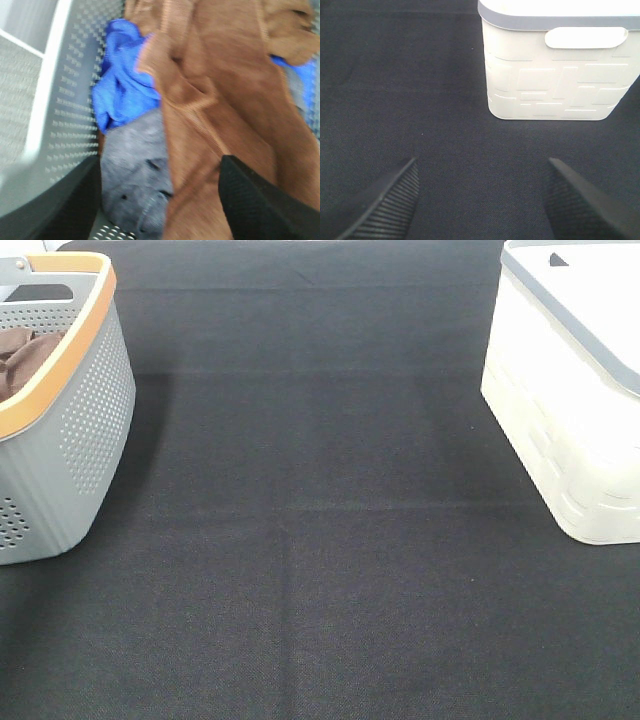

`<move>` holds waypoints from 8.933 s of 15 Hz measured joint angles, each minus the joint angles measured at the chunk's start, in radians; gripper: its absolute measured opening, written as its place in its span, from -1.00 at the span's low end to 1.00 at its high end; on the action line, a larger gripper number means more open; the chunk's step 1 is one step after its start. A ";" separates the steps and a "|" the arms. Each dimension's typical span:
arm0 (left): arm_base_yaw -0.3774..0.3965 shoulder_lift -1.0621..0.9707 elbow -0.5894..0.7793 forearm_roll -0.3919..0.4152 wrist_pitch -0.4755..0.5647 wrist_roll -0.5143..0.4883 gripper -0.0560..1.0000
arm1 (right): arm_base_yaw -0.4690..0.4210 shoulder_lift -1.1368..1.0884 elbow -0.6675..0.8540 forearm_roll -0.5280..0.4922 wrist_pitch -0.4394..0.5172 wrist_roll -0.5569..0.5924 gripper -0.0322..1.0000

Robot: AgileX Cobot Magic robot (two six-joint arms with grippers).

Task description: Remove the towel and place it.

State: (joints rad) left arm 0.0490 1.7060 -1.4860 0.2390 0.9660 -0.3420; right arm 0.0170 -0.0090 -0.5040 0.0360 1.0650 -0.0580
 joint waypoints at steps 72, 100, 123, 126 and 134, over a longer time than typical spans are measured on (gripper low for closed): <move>-0.601 -0.077 -0.303 -1.224 -0.648 0.796 -0.89 | 0.538 1.336 -0.404 0.511 -1.049 -0.687 0.34; -0.600 -0.077 -0.303 -1.200 -0.618 0.799 -0.89 | 0.538 1.443 -0.404 0.512 -1.243 -0.687 -0.94; -0.417 0.245 -0.303 -0.270 -0.930 0.481 -0.89 | 0.369 1.866 -1.236 -0.604 -0.688 0.122 -0.94; -0.399 0.338 -0.304 -0.264 -0.945 0.481 -0.89 | 0.334 1.916 -1.241 -0.590 -0.774 0.125 -0.94; -0.408 0.423 -0.308 -0.398 -0.218 0.477 -0.89 | 0.336 2.020 -1.241 -0.160 -0.231 0.026 -0.94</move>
State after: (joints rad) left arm -0.3590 2.1290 -1.7940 -0.1590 0.7480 0.1350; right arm 0.3530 2.0110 -1.7450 -0.1240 0.8340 -0.0320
